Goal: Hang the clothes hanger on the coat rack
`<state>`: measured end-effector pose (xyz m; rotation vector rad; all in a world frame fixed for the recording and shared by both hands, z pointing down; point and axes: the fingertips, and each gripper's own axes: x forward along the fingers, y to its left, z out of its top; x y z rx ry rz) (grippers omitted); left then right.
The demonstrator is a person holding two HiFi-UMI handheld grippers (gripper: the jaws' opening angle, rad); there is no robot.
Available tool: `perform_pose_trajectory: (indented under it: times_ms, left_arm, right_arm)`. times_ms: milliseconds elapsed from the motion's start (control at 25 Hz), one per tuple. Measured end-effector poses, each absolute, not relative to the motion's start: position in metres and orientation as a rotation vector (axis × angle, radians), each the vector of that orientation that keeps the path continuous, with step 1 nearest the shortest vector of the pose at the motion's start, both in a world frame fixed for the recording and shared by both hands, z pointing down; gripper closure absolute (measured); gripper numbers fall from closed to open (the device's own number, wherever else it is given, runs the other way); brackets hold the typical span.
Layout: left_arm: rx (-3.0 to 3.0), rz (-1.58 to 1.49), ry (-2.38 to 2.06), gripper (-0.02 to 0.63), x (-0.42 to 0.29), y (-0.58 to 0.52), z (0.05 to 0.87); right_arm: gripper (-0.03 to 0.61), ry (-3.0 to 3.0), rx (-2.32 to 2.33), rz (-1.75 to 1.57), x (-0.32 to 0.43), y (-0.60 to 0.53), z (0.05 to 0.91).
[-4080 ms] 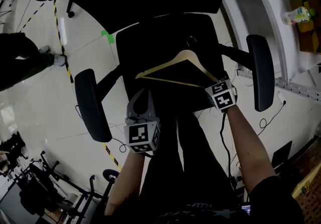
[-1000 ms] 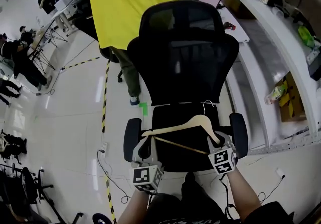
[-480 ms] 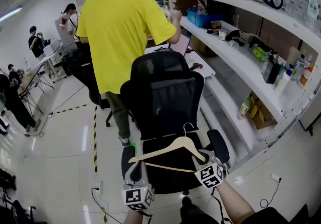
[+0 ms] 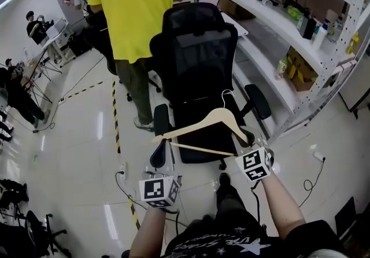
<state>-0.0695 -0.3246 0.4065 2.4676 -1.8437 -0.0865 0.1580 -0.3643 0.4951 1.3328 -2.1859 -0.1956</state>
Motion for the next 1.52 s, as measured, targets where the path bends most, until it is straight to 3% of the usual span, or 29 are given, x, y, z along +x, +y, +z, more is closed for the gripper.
perform_pose_trajectory:
  times_ms: [400, 1120, 1520]
  left_arm:
    - [2.416, -0.293, -1.840, 0.609, -0.097, -0.240, 0.365]
    - [2.257, -0.252, -2.242, 0.609, -0.121, -0.139, 0.321]
    - [1.871, -0.156, -2.735, 0.609, -0.170, -0.030, 0.271]
  right_arm:
    - [0.482, -2.191, 1.375, -0.241, 0.145, -0.285, 0.457]
    - [0.483, -2.511, 1.057, -0.385, 0.067, -0.260, 0.426]
    - [0.482, -2.782, 0.573, -0.483, -0.048, -0.219, 0.405]
